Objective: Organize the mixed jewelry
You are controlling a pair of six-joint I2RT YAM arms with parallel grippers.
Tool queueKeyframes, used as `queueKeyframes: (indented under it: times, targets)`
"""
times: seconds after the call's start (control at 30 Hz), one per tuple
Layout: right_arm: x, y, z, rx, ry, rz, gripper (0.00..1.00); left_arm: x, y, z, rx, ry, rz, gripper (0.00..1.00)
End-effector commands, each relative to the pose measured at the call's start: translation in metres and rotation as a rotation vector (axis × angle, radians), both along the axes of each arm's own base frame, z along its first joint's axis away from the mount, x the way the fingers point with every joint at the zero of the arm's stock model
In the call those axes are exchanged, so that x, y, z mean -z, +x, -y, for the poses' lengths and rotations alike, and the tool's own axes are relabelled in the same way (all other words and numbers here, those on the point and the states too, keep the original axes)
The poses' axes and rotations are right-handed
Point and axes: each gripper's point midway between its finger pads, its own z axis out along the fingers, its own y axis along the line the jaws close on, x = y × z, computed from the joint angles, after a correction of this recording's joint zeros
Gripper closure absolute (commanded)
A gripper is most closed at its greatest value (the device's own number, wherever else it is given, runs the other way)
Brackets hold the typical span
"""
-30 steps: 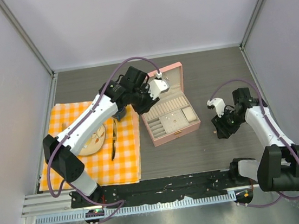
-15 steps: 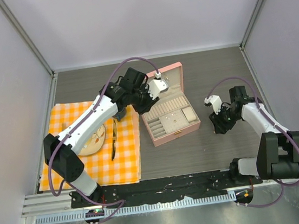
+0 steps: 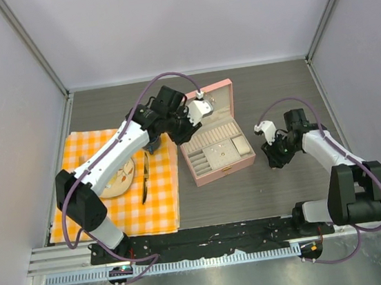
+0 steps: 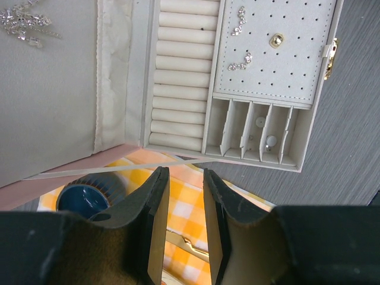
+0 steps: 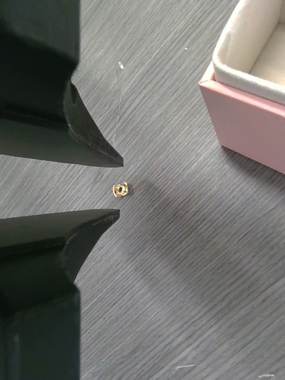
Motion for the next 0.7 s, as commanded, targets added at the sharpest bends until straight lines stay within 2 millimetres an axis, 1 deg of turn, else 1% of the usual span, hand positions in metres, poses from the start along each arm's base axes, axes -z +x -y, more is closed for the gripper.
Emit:
queueKeyframes:
  times: [0.0, 0.17, 0.2, 0.67]
  targets:
    - [0.004, 0.005, 0.0, 0.006, -0.02, 0.017, 0.6, -0.015, 0.003, 0.003, -0.004, -0.059, 0.03, 0.67]
    - [0.01, 0.004, 0.005, 0.019, -0.047, 0.004, 0.64, -0.014, 0.003, 0.001, -0.009, -0.057, 0.026, 0.67]
    - [0.011, 0.003, -0.002, -0.007, -0.051, 0.001, 0.64, -0.013, 0.004, 0.0, -0.008, -0.057, 0.025, 0.67]
    - [0.016, 0.004, -0.002, -0.006, -0.078, -0.007, 0.69, -0.012, 0.006, -0.002, -0.014, -0.056, 0.02, 0.67]
